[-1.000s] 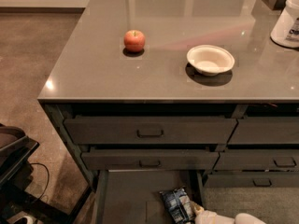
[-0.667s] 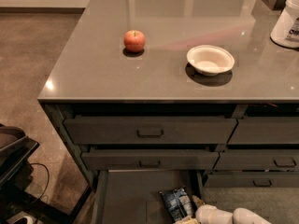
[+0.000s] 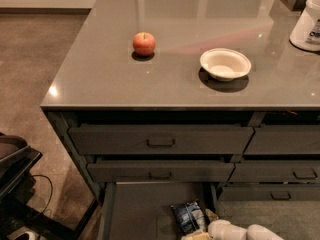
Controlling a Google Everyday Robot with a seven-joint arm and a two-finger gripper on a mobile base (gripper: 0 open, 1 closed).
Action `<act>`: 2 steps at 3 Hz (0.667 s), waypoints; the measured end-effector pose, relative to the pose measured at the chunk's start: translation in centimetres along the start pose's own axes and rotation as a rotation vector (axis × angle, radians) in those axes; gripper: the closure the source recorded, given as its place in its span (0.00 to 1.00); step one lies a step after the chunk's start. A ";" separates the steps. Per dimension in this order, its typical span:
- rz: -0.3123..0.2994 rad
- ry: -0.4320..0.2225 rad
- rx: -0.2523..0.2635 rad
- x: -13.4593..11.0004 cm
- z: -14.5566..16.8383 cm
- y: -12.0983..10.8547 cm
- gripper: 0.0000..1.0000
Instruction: Pick blue chip bag from bottom drawer and place on counter
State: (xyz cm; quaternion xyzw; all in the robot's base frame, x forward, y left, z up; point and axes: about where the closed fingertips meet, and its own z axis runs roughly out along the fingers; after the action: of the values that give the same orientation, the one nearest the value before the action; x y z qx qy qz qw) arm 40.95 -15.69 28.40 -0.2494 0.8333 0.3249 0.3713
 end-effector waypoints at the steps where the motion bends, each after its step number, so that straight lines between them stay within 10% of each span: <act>1: 0.015 -0.076 0.079 0.4 1.6 -3.2 0.00; 2: 0.018 -0.110 0.153 1.5 3.5 -6.8 0.00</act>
Offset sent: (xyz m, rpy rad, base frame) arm 0.0792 -0.0379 -0.0839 -0.0429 -0.1298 -0.2411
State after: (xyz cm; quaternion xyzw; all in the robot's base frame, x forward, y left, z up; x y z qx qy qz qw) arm 46.11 -17.94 23.02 -0.1944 0.8362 0.2771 0.4315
